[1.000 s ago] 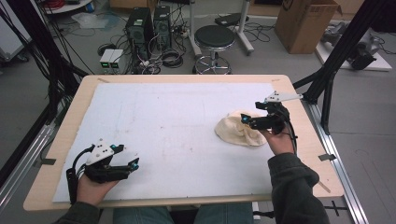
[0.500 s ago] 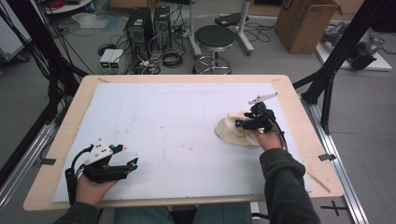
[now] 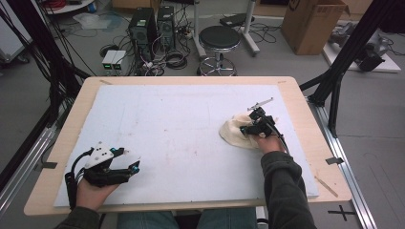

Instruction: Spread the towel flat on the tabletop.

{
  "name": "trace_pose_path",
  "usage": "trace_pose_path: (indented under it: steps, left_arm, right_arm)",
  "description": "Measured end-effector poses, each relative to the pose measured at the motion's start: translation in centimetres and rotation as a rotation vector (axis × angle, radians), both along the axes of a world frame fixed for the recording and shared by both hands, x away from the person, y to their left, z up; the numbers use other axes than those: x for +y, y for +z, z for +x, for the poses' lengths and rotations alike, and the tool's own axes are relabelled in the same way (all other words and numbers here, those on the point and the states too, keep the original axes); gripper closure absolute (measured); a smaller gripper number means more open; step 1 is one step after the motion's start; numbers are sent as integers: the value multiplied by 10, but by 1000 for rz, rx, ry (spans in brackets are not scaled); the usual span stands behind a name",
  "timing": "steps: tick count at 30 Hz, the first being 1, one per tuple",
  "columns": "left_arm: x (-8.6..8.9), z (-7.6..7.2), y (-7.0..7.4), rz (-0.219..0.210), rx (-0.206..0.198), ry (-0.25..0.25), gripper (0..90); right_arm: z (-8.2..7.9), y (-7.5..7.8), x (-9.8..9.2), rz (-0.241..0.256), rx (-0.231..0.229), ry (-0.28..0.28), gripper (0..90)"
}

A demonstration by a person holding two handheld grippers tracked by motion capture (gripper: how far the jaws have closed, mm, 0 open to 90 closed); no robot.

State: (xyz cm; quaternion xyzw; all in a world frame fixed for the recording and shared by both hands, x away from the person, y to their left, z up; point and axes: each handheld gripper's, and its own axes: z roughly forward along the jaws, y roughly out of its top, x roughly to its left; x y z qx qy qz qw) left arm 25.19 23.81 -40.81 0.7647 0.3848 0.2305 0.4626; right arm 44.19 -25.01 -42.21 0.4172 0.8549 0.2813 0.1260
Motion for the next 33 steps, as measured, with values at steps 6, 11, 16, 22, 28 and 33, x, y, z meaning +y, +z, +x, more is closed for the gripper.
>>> trace_pose_path:
  steps: [6, 11, 16, 22, 28, 33]
  left_arm:
    - [0, 1, 0, 1, 0, 1, 248]
    - [1, 1, -1, 1, 1, 1, 248]
    - [1, 1, -1, 2, 0, 1, 249]
    - [1, 1, -1, -1, -1, 2, 249]
    - [0, 1, -1, 3, -4, 1, 249]
    - [0, 0, 0, 5, -4, 2, 249]
  right_arm:
    - [0, -1, 1, -18, -8, -12, 742]
    - [1, 0, 0, -13, -7, -17, 811]
    - [-2, 6, -2, 31, -18, -11, 821]
    - [-14, 29, 0, 90, -93, 20, 824]
    - [-31, 52, 3, 154, -147, 33, 824]
    - [-45, 70, 12, 196, -179, 50, 824]
